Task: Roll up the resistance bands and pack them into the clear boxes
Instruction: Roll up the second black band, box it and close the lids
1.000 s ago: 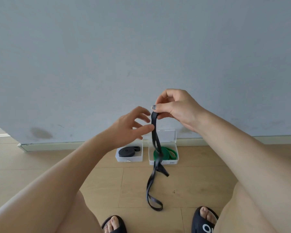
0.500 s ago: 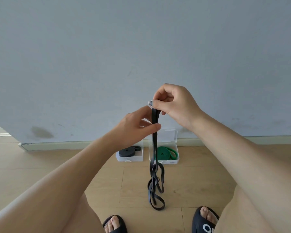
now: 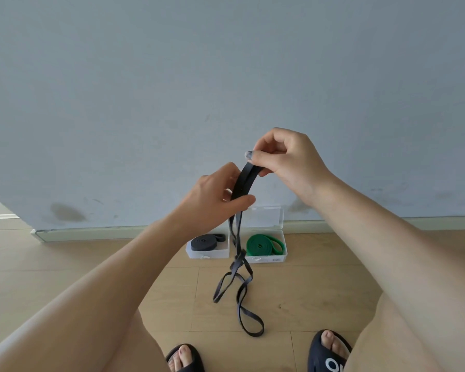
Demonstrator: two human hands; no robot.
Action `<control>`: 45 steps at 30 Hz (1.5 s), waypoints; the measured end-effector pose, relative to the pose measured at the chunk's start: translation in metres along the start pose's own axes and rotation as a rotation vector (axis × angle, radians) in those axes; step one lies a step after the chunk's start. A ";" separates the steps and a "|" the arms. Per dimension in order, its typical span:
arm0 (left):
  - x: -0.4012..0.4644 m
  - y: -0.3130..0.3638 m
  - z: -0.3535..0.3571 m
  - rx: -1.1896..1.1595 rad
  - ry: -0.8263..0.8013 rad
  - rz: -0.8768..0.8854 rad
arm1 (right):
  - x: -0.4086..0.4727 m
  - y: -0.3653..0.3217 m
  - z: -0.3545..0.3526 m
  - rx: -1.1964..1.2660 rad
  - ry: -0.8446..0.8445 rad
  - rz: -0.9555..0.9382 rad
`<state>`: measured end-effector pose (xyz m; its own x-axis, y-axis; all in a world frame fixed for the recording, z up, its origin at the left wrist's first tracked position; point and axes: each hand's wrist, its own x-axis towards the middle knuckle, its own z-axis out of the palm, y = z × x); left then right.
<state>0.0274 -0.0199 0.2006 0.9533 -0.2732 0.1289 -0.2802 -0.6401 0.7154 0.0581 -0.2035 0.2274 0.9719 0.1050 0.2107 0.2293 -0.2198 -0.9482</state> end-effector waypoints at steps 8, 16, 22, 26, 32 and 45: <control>-0.001 0.000 0.004 -0.020 -0.020 0.022 | -0.004 -0.003 0.002 -0.008 0.027 0.010; 0.000 0.003 0.004 0.009 -0.068 -0.003 | -0.003 -0.004 0.000 0.085 0.084 0.048; 0.002 -0.001 -0.003 0.055 -0.089 -0.075 | 0.001 0.001 -0.010 0.203 0.150 0.122; 0.001 -0.011 -0.008 0.172 -0.210 -0.118 | 0.004 0.004 -0.018 0.260 0.179 0.160; -0.004 -0.008 -0.007 0.126 -0.204 -0.009 | 0.007 0.027 -0.027 -0.257 -0.041 0.333; -0.001 -0.007 -0.004 0.220 -0.280 0.032 | -0.015 0.010 0.026 -0.567 -0.479 0.107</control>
<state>0.0286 -0.0124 0.1982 0.8845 -0.4618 -0.0659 -0.3558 -0.7592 0.5450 0.0439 -0.1819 0.2089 0.8905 0.4375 -0.1252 0.2534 -0.7051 -0.6623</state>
